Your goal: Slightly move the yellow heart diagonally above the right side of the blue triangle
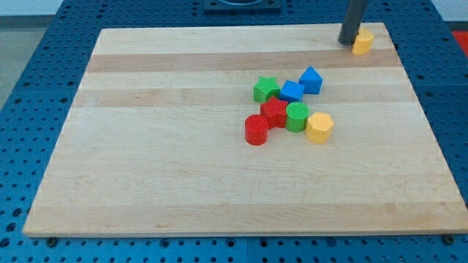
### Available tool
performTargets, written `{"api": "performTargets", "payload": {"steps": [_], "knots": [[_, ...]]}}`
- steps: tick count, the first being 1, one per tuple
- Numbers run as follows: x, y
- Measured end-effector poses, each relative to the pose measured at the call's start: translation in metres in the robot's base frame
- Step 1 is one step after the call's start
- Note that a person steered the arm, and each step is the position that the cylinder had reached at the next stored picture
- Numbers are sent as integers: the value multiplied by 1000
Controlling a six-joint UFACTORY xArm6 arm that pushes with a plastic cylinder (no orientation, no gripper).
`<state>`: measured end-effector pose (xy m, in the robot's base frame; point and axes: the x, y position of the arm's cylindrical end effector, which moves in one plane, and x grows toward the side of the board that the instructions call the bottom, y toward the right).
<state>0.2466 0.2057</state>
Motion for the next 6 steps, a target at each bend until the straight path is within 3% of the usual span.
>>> {"api": "performTargets", "payload": {"steps": [2, 3, 5, 6], "knots": [[0, -13], [0, -48], [60, -54], [79, -19]]}}
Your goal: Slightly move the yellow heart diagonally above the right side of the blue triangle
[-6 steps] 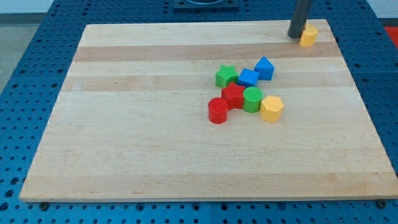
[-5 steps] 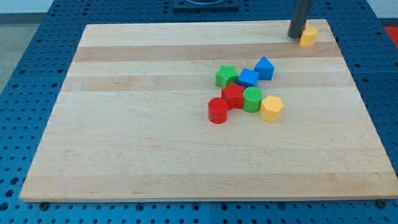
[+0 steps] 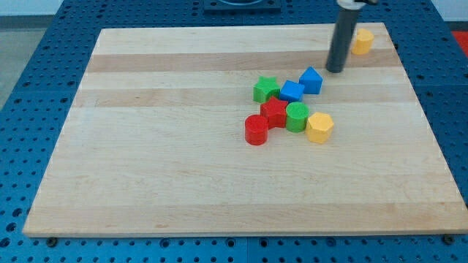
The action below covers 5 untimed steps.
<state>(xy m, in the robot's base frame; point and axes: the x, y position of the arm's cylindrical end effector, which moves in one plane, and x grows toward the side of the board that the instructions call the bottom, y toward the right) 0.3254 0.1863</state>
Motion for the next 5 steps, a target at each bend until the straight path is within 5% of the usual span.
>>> {"api": "performTargets", "payload": {"steps": [2, 5], "knots": [[-18, 72], [-51, 78]]}}
